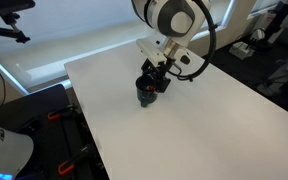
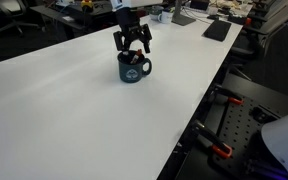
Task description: Put the marker on the table
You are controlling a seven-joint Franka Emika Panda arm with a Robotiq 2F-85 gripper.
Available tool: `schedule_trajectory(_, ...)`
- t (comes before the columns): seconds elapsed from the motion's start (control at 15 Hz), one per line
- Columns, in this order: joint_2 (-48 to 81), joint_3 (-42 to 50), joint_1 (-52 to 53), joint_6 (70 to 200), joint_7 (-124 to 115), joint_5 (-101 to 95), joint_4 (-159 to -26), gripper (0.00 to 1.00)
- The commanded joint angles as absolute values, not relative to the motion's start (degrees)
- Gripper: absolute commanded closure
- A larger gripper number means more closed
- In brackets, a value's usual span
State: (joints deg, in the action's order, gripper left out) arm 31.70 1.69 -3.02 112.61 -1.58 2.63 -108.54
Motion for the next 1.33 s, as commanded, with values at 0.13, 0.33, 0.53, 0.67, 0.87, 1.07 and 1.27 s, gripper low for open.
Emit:
schedule_trajectory(0.13, 28.8, 3.4, -2.1, 112.4, -5.7, 1.2, -109.8, 0.00)
schedule_trajectory(0.33, 28.5, 3.7, -2.1, 111.9, -7.1, 0.9, -109.4, 0.00)
schedule_trajectory(0.53, 30.0, 3.1, -2.9, 112.5, -5.7, 1.7, -108.4, 0.00)
schedule_trajectory(0.67, 30.0, 3.2, -2.8, 112.5, -5.8, 1.6, -108.4, 0.00)
schedule_trajectory(0.87, 30.1, 3.1, -2.9, 112.7, -5.6, 1.6, -108.4, 0.34)
schedule_trajectory(1.07, 30.3, 3.1, -2.9, 112.8, -5.7, 1.7, -108.5, 0.57)
schedule_trajectory(1.27, 30.6, 3.2, -2.9, 112.7, -5.7, 1.7, -108.4, 0.80)
